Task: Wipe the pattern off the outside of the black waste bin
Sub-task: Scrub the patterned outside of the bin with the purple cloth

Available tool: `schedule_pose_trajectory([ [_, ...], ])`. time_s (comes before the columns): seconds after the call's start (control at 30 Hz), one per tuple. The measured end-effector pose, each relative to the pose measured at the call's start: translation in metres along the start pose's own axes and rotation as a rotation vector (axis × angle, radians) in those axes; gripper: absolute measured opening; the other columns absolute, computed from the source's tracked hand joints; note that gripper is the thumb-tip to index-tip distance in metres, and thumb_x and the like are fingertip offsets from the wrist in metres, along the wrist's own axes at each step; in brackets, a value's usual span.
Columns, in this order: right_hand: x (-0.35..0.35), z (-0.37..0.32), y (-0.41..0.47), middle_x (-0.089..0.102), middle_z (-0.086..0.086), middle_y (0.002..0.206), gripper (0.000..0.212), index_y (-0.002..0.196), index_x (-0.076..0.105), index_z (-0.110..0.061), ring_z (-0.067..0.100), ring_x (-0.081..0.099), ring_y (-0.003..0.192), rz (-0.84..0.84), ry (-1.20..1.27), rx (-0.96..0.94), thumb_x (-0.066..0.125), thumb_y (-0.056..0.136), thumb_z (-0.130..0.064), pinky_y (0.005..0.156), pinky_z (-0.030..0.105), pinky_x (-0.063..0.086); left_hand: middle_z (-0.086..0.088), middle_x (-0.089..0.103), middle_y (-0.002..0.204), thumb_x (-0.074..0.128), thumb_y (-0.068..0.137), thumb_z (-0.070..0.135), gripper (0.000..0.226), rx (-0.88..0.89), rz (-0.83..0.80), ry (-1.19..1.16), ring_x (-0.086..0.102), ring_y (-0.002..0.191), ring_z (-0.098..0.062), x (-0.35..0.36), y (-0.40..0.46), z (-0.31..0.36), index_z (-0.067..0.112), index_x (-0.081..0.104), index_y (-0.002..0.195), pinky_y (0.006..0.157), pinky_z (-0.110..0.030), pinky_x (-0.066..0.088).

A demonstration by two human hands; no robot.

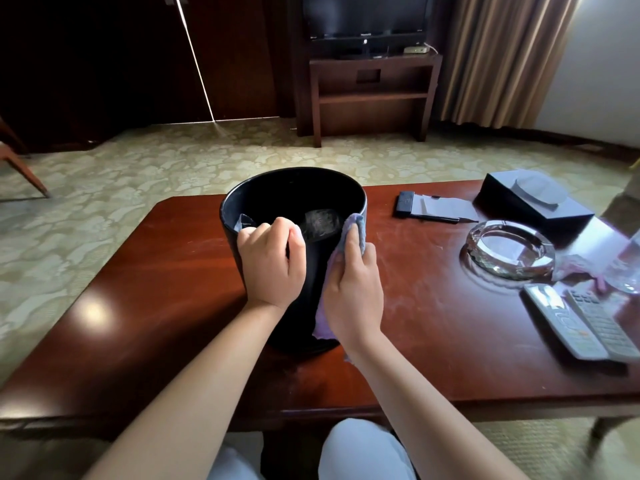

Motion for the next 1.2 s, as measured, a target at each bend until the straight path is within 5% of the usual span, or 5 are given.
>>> schedule_pose_trajectory([
  [0.23, 0.034, 0.056, -0.038, 0.041, 0.004, 0.139, 0.054, 0.149, 0.017, -0.026, 0.022, 0.047, 0.121, -0.195, 0.127, 0.288, 0.036, 0.098, -0.025, 0.092, 0.035, 0.045, -0.002, 0.052, 0.058, 0.034, 0.091, 0.019, 0.031, 0.003, -0.008, 0.018, 0.048, 0.055, -0.027, 0.001, -0.001, -0.001, 0.009, 0.054, 0.070, 0.062, -0.036, 0.030],
  [0.43, -0.003, 0.012, 0.000, 0.048, -0.003, 0.133, 0.047, 0.144, 0.031, -0.016, 0.007, 0.049, 0.113, -0.019, 0.232, 0.073, 0.040, 0.098, -0.012, 0.079, 0.011, 0.037, -0.002, 0.054, 0.060, 0.033, 0.092, 0.020, 0.032, -0.002, -0.030, 0.025, 0.049, 0.056, -0.027, 0.003, -0.001, -0.002, 0.009, 0.054, 0.071, 0.063, -0.037, 0.031],
  [0.8, -0.003, 0.028, -0.007, 0.061, 0.001, 0.106, 0.025, 0.120, 0.053, -0.007, 0.012, 0.057, 0.092, 0.050, 0.333, 0.160, 0.045, 0.097, -0.012, 0.073, 0.012, 0.039, -0.003, 0.052, 0.059, 0.034, 0.091, 0.020, 0.032, -0.002, -0.027, 0.029, 0.047, 0.055, -0.027, 0.003, -0.001, -0.002, 0.008, 0.054, 0.070, 0.063, -0.036, 0.029],
  [1.0, -0.015, 0.027, -0.010, 0.040, 0.001, 0.113, 0.008, 0.097, 0.058, -0.003, -0.020, 0.044, 0.090, 0.137, 0.288, 0.077, 0.055, 0.090, -0.001, 0.070, 0.000, 0.037, -0.003, 0.052, 0.059, 0.034, 0.091, 0.020, 0.032, 0.000, -0.040, 0.031, 0.048, 0.056, -0.028, 0.004, -0.001, -0.002, 0.008, 0.054, 0.070, 0.063, -0.036, 0.030],
  [1.2, -0.038, 0.017, 0.011, 0.060, -0.007, 0.097, 0.028, 0.115, 0.058, -0.011, 0.001, 0.056, 0.082, 0.267, 0.371, 0.050, 0.062, 0.088, -0.007, 0.074, 0.007, 0.045, -0.004, 0.052, 0.059, 0.034, 0.091, 0.020, 0.031, -0.004, -0.047, 0.032, 0.048, 0.056, -0.028, 0.004, -0.001, -0.002, 0.008, 0.054, 0.070, 0.063, -0.037, 0.029],
])
Point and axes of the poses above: each hand's wrist, its own y-axis towards the middle knuckle, its own x-axis out of the palm, z = x × y, the point moved 10 cm from there along y, towards the middle knuckle
